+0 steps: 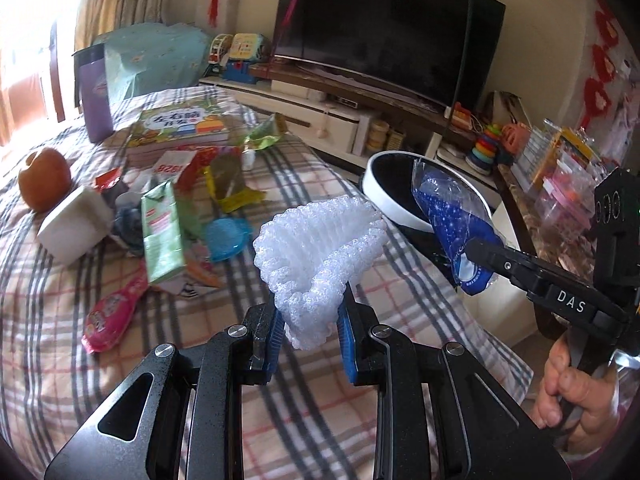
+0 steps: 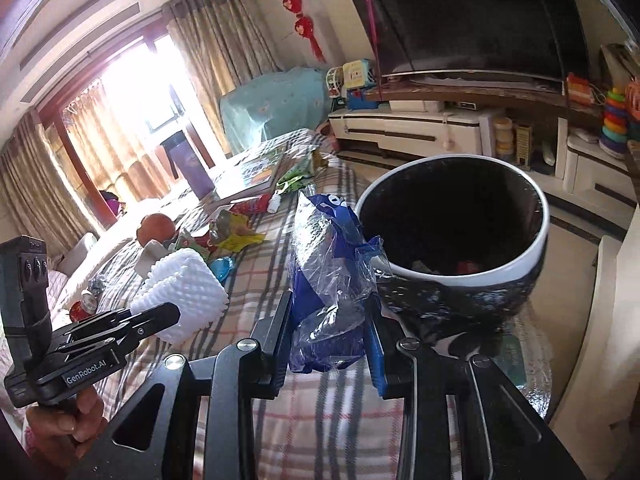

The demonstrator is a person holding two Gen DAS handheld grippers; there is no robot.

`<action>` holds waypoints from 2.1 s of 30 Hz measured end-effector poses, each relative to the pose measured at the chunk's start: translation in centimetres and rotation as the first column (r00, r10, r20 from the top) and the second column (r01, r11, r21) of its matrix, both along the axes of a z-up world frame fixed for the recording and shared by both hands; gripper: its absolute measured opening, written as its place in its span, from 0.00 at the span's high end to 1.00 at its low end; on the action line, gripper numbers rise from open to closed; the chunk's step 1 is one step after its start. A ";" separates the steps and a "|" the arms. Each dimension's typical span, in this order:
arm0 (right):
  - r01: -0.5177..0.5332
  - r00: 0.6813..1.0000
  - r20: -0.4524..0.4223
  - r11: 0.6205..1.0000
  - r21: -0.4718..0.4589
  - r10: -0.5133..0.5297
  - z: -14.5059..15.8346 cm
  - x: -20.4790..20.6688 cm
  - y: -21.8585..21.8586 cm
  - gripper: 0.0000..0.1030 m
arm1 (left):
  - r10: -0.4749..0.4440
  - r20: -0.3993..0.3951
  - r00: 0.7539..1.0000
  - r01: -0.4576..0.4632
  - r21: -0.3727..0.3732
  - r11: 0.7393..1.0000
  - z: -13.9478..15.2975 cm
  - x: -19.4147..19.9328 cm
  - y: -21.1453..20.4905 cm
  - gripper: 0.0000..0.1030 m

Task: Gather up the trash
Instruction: 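Carry both items over the bin and open both tools to release them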

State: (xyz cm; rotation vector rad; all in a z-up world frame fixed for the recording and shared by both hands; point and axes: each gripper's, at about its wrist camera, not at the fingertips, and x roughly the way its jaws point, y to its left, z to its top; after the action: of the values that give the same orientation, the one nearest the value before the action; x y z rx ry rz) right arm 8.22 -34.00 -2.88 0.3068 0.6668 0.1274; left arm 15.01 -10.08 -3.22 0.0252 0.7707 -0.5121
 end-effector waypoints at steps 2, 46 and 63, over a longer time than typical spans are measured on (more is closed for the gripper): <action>0.009 1.000 0.001 1.000 0.003 -0.009 0.0 -0.2 -0.5 0.68 | -0.011 0.001 1.000 0.011 0.002 1.000 0.0 -0.1 -0.7 0.78; 0.145 0.989 -0.015 0.989 0.009 -0.145 0.7 2.0 -9.3 0.68 | -0.153 -0.016 0.988 0.154 0.021 0.988 0.9 4.2 -11.7 0.78; 0.146 0.988 -0.049 0.989 -0.002 -0.146 0.4 5.0 -11.2 0.67 | -0.175 -0.044 0.984 0.176 0.027 0.984 0.6 7.9 -15.4 0.77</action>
State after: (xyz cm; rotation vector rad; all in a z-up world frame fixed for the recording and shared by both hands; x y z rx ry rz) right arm 13.23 -45.17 -2.45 0.3604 0.6908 -0.0198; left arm 22.87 -25.48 -2.61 0.1118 0.8215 -0.6699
